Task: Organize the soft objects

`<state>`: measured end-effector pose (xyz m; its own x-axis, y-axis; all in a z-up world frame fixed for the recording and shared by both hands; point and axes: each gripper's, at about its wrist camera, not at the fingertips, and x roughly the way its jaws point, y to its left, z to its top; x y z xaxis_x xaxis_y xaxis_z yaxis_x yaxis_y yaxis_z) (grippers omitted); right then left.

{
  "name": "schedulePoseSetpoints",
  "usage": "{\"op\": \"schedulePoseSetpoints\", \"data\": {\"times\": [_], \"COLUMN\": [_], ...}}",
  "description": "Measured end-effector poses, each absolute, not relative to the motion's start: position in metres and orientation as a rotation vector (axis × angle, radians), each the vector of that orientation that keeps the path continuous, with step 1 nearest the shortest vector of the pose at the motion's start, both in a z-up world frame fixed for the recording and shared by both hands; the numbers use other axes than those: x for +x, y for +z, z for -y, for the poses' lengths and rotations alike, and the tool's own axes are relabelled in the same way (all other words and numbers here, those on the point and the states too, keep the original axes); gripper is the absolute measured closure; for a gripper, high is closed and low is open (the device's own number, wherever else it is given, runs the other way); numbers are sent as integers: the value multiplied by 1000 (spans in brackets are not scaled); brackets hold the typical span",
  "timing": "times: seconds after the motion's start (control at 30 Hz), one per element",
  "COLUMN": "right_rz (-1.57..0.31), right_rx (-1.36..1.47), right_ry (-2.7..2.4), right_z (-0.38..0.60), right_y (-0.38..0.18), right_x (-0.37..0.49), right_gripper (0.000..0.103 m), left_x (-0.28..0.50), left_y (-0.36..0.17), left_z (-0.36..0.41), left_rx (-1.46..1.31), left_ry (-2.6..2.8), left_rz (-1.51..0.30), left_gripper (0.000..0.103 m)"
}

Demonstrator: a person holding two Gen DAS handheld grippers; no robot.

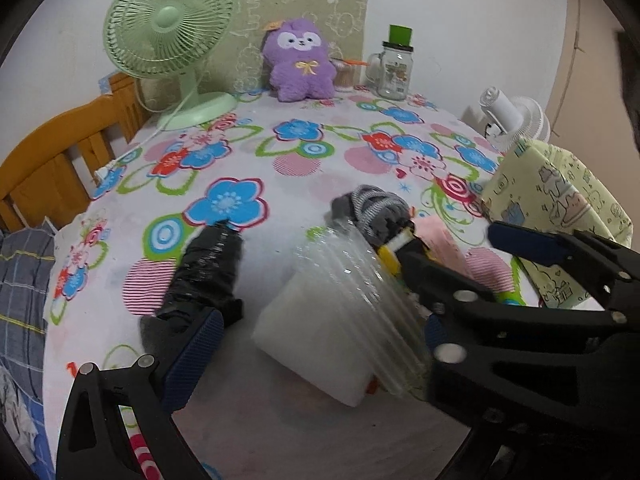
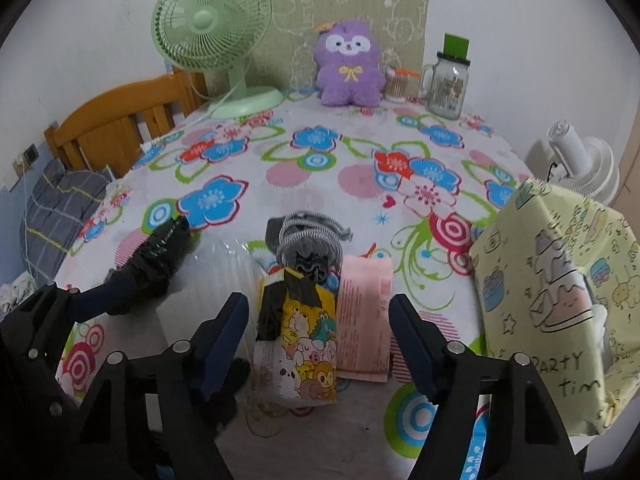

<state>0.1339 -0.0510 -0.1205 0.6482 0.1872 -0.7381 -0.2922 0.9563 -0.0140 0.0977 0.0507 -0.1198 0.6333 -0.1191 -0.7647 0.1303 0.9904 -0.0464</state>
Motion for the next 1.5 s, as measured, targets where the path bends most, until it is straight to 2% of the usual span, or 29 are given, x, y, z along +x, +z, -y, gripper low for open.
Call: {"op": "schedulePoseSetpoints", "data": {"times": [0.2,0.3,0.37,0.47,0.57,0.7,1.0,1.07,1.17,1.3,1.37,1.5], "right_rz": [-873,-898,-922,-939,-937,-929,-906,-906,-905,-911,-910,-905], "right_rx": [-141,-133,-115,-85,-78,-62,-41,-34,-33,-31,-34,-33], "right_ry": [284,291,305,327,329,333,325,325,326,327,329,333], "right_z": [49,50,50,51,54,60,75,76,78,80,81,82], "right_y": [-134,-140,-144,-146,-145,-141,-133,-133,-132,-133,-133,-131], "right_x": [142,146,148,148,149,148,145,144,142,140,139,136], "right_gripper": [31,43,56,65,69,70,69,69,69,69,69,69], "left_x": [101,104,105,106,108,111,110,109,109,109,107,104], "left_y": [-129,-133,-134,-133,-132,-130,-126,-125,-127,-129,-129,-126], "left_z": [-43,-41,-39,-36,-33,-29,-23,-20,-18,-16,-15,-13], "left_rx": [26,28,32,45,46,44,63,74,43,19,5,-10], "left_ry": [-149,-149,-145,-145,-150,-148,-99,-110,-162,-188,-207,-222], "left_rz": [-896,-908,-907,-899,-894,-884,-854,-849,-867,-880,-883,-881], "left_gripper": [1,2,2,2,2,6,33,48,62,72,82,86]}}
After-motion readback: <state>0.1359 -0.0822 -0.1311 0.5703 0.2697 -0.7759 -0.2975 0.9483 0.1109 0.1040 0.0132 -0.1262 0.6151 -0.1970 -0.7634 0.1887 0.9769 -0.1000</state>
